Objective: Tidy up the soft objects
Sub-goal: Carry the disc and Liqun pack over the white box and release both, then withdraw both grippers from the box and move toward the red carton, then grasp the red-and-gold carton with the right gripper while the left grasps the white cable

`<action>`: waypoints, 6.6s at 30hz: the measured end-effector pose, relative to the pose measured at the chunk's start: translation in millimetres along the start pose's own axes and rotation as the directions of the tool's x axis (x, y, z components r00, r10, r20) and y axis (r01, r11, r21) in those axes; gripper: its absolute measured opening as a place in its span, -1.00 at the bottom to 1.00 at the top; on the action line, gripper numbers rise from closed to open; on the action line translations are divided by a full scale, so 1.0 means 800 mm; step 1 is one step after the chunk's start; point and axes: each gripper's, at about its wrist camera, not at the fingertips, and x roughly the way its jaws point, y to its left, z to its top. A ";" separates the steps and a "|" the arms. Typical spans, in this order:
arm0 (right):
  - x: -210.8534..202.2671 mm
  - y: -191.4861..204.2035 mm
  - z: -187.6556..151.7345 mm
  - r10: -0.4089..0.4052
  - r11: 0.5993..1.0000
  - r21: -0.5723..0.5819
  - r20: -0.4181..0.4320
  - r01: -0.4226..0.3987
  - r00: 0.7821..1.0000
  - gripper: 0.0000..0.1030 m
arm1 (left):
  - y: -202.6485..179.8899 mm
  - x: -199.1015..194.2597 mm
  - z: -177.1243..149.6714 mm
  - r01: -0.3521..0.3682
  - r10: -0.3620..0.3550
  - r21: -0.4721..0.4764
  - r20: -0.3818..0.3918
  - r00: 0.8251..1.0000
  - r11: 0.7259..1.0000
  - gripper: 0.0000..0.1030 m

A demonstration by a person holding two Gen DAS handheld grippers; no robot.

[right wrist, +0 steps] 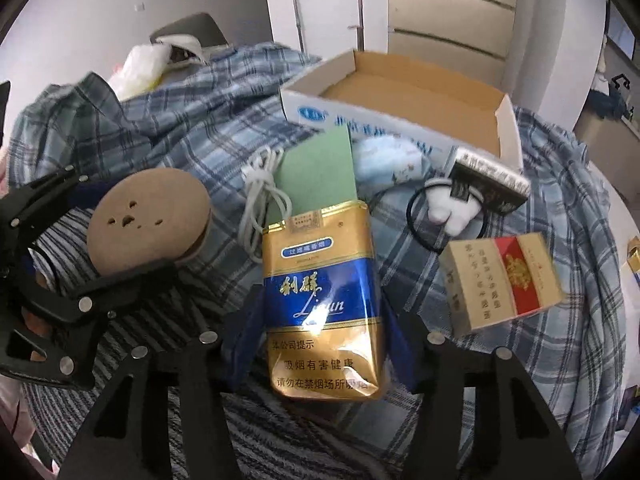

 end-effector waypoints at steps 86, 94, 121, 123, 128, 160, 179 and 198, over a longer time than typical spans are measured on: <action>0.033 -0.139 0.172 -0.269 0.937 0.280 0.194 0.209 0.943 0.23 | 0.068 0.175 0.207 -0.194 0.211 -0.146 0.110 0.971 0.970 0.67; 0.028 -0.147 0.171 -0.280 0.929 0.306 0.205 0.210 0.938 0.34 | 0.065 0.163 0.207 -0.208 0.230 -0.145 0.150 0.962 0.967 0.79; -0.109 -0.117 0.138 -0.353 0.923 0.288 0.372 0.254 0.859 0.42 | 0.031 0.022 0.203 -0.195 0.253 -0.192 0.354 0.900 0.962 0.80; -0.120 -0.112 0.125 -0.350 0.925 0.285 0.384 0.251 0.855 0.46 | 0.026 0.005 0.194 -0.188 0.248 -0.191 0.373 0.894 0.963 0.80; -0.142 -0.099 0.090 -0.346 0.927 0.295 0.437 0.231 0.830 0.93 | 0.011 -0.028 0.160 -0.184 0.246 -0.184 0.413 0.877 0.965 0.81; -0.078 -0.112 0.024 -0.344 0.912 0.332 0.293 0.242 0.892 0.99 | -0.012 0.026 0.087 -0.131 0.163 -0.154 0.218 0.962 0.979 1.00; 0.000 -0.143 0.022 -0.197 0.922 0.324 -0.078 0.211 0.977 0.99 | 0.012 0.086 0.076 -0.117 0.104 -0.218 -0.067 0.992 0.969 1.00; 0.015 -0.146 0.023 -0.162 0.921 0.339 -0.110 0.190 0.981 0.90 | 0.000 0.088 0.078 -0.107 0.097 -0.171 -0.066 0.993 0.979 1.00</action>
